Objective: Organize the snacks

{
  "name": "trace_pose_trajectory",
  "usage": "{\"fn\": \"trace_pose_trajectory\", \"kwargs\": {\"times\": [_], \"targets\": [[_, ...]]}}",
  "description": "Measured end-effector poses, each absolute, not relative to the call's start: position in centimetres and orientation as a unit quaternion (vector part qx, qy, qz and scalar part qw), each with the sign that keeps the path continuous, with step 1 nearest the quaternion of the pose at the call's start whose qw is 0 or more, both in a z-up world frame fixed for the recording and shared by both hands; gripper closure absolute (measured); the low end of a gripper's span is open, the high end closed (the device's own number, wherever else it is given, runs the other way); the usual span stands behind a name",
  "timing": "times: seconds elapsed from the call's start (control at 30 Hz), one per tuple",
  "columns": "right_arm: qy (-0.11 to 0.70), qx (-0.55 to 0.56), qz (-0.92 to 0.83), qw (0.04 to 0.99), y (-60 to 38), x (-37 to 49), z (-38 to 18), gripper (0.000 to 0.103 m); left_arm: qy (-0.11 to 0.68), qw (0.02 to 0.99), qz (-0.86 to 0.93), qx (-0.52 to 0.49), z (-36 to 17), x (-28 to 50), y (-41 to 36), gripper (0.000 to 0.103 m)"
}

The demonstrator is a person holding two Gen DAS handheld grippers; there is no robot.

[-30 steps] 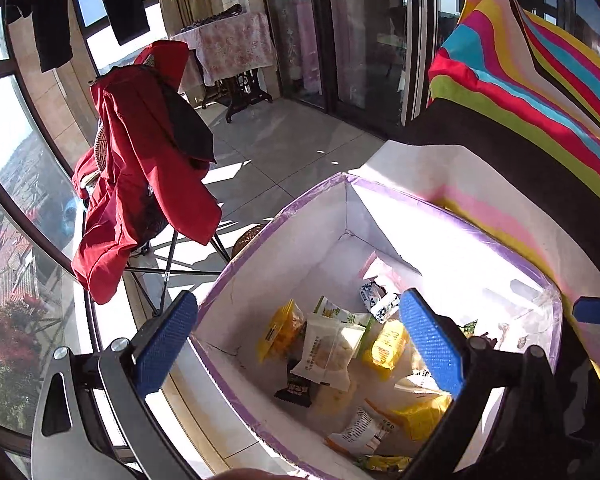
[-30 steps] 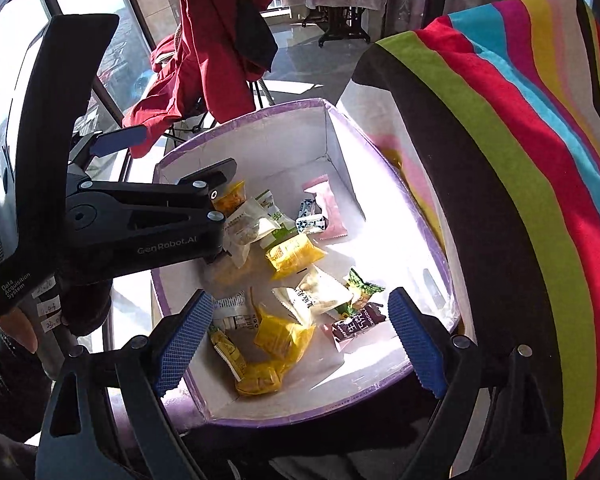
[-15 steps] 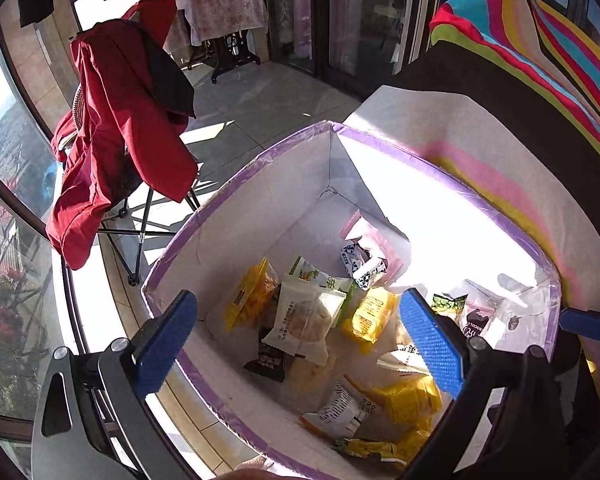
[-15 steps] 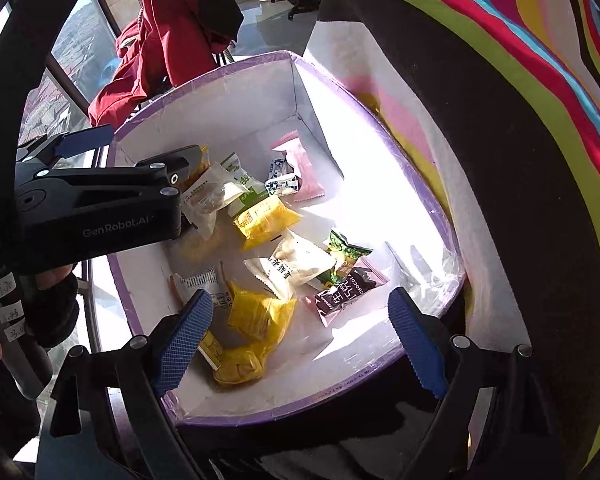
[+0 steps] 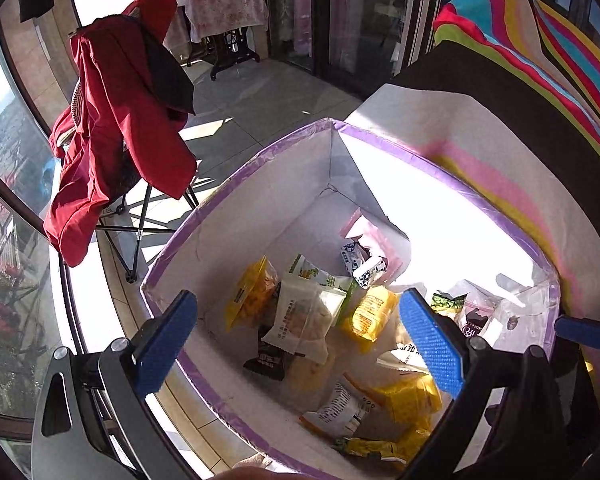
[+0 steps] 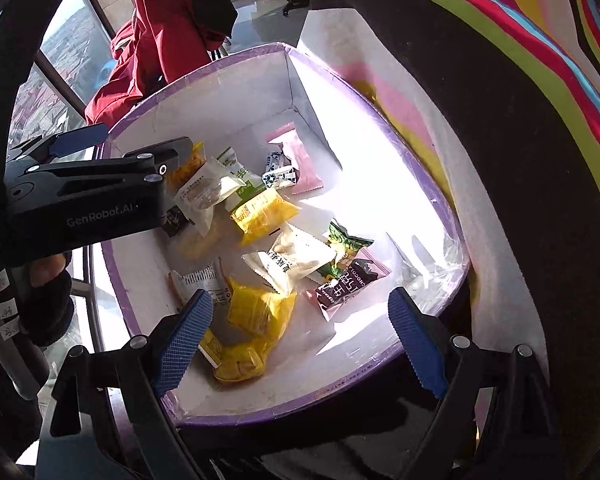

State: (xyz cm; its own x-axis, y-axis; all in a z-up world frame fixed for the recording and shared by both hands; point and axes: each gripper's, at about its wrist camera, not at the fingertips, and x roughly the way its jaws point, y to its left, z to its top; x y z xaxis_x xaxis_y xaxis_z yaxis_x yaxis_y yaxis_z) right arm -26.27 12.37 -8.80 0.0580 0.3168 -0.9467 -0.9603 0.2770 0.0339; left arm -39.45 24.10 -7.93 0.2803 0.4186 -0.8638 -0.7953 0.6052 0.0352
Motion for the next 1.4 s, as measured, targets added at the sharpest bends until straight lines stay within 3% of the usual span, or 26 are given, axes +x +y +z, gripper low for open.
{"fn": "trace_pose_trajectory", "kwargs": {"times": [1.4], "targets": [[0.499, -0.343, 0.480, 0.635, 12.3, -25.7, -10.0, 0.017, 0.469, 0.765, 0.378, -0.226, -8.8, -39.3, 24.6, 0.002]]}}
